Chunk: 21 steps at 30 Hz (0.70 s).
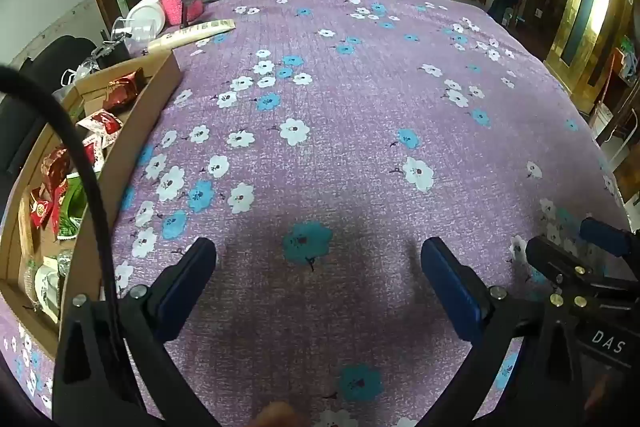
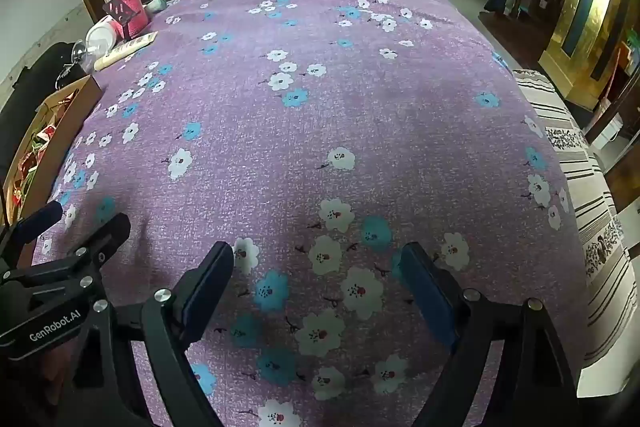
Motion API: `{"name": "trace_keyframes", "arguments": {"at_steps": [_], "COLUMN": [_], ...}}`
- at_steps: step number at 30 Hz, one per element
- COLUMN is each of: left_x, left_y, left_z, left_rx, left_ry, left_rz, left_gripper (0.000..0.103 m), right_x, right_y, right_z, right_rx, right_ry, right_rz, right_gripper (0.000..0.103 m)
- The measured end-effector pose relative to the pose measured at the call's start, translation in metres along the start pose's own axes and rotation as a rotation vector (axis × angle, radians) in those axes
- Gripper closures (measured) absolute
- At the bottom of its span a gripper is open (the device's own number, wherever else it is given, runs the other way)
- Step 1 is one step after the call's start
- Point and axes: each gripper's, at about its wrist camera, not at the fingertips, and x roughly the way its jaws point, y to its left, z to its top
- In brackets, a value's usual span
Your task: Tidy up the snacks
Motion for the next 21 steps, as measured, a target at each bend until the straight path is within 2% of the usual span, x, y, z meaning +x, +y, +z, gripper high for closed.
{"name": "trace_keyframes", "arguments": {"at_steps": [2, 12, 21], "left_x": [0.007, 0.018, 0.018], "left_y": [0.004, 0.008, 0.009], "left_z": [0.001, -0.003, -0.004], "left_rx": [-0.014, -0.039, -0.055], "left_ry": [0.028, 0.045, 0.024], "left_rz": [-0.014, -0.024, -0.021], "left_gripper": [0.001, 0.001, 0.0], "right_x": [0.002, 0.003, 0.006], "right_y": [0.001, -0.002, -0.001], "right_z": [0.001, 0.0, -0.001], "right_rx": [-0.003, 0.001, -0.01], "right_ry": [0.01, -0.001, -0.015], "right_rz": [-0.003, -0.009, -0.026], "right_gripper": [0.017, 0.017, 0.016]}}
